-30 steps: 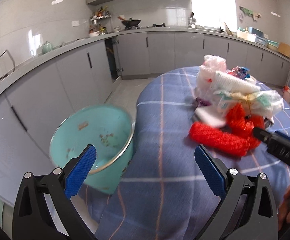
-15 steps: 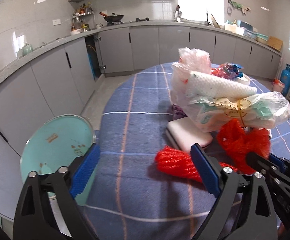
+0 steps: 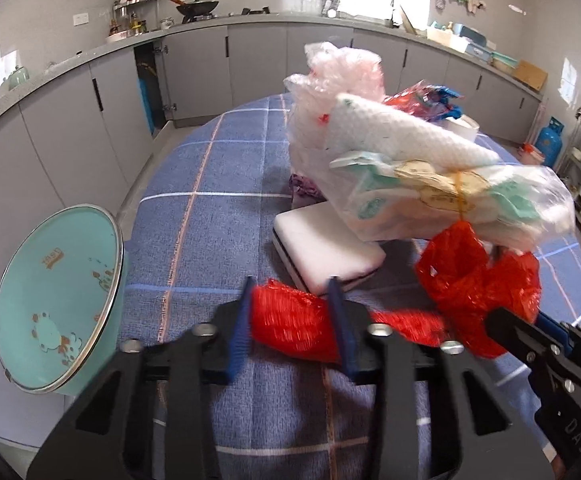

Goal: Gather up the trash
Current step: 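Carry both red bags over the teal bucket and open both tools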

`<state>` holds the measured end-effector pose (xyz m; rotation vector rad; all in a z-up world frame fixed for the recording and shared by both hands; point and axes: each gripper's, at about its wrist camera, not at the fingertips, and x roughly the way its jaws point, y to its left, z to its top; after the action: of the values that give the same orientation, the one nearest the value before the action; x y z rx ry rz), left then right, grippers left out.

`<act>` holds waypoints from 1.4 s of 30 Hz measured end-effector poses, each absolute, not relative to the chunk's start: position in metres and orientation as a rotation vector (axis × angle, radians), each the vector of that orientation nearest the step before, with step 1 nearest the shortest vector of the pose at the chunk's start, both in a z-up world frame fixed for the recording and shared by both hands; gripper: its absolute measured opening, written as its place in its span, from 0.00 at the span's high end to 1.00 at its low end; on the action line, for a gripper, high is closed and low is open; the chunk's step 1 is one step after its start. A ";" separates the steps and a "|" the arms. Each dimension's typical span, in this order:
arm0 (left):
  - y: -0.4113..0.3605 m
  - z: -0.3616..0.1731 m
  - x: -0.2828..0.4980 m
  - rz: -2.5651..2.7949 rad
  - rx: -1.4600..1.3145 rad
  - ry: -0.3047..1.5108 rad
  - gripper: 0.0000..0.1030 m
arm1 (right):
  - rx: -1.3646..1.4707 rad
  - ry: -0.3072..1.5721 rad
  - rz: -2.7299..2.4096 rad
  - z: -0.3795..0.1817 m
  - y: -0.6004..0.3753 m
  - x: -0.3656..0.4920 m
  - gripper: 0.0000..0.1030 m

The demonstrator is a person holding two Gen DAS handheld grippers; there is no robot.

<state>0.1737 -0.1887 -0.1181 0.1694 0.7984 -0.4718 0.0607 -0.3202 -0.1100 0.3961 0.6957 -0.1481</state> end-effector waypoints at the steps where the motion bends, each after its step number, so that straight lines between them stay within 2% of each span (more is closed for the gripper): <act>1: -0.186 -0.116 0.172 -0.478 0.159 0.795 0.78 | 0.394 0.688 -0.145 -0.107 -0.319 0.060 0.79; 10: -0.148 -0.082 0.146 -0.494 0.091 0.694 0.80 | 0.340 0.635 -0.096 -0.089 -0.293 0.051 0.79; 32: -0.093 -0.060 0.133 -0.427 -0.020 0.629 0.81 | 0.283 0.624 -0.096 -0.064 -0.272 0.017 0.80; 42: -0.036 -0.048 0.131 -0.288 -0.052 0.583 0.80 | 0.210 0.608 0.020 -0.052 -0.231 0.045 0.79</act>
<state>0.1308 -0.0363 -0.0481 -0.0517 0.5834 -0.2882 0.0452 -0.2309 -0.0518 0.2103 0.6077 0.0204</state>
